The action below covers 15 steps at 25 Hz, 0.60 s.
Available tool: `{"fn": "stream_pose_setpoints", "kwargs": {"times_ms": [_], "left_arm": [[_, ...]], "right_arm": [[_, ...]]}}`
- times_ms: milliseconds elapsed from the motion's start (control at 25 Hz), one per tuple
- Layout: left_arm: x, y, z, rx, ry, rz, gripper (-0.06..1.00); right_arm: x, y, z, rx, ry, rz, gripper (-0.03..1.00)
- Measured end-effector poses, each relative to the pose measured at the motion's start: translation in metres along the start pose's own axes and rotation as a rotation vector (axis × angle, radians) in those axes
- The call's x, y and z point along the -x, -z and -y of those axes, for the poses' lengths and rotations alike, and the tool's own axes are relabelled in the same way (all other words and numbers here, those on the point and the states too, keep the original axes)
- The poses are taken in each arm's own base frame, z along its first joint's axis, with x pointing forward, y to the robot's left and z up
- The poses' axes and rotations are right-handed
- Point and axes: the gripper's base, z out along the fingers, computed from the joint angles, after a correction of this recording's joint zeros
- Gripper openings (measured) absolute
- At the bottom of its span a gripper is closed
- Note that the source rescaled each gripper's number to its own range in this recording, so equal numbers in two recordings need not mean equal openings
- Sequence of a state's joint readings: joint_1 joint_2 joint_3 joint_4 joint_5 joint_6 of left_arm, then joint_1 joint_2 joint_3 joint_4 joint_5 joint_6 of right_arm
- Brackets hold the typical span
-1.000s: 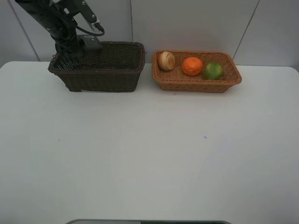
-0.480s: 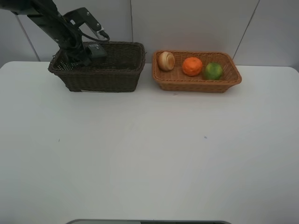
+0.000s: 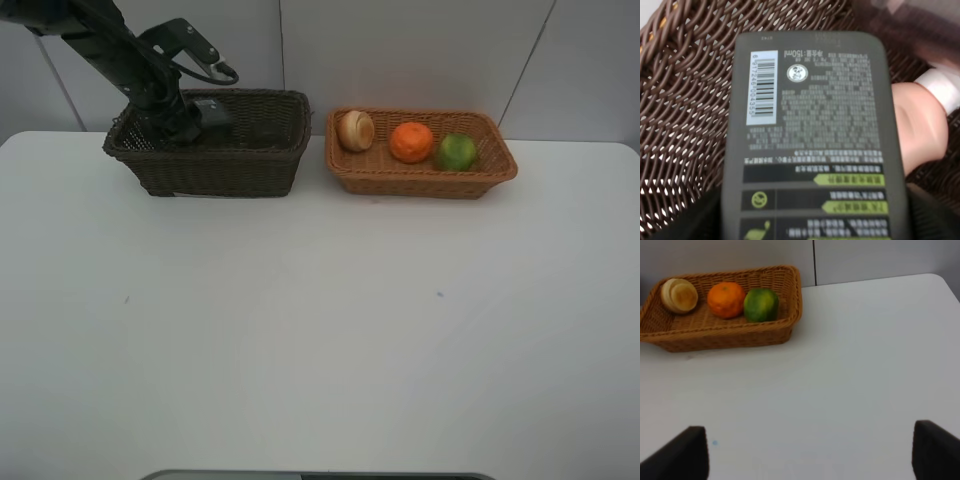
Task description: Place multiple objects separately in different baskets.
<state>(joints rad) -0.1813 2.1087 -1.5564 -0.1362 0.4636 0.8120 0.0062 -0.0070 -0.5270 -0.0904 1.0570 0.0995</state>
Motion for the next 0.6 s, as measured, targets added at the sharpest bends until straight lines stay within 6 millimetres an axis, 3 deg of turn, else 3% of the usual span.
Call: {"fn": "stream_pose_setpoints", "kwargs": {"times_ms": [120, 360, 600], "left_arm": [[0.003, 0.000, 0.001, 0.005, 0.003, 0.016, 0.98], [0.009, 0.015, 0.000, 0.004, 0.029, 0.046, 1.00], [0.020, 0.067, 0.000, -0.016, 0.192, 0.100, 1.00]], "right_arm": [[0.000, 0.000, 0.000, 0.000, 0.000, 0.000, 0.76], [0.000, 0.000, 0.000, 0.000, 0.000, 0.000, 0.76], [0.000, 0.000, 0.000, 0.000, 0.000, 0.000, 0.76]]}}
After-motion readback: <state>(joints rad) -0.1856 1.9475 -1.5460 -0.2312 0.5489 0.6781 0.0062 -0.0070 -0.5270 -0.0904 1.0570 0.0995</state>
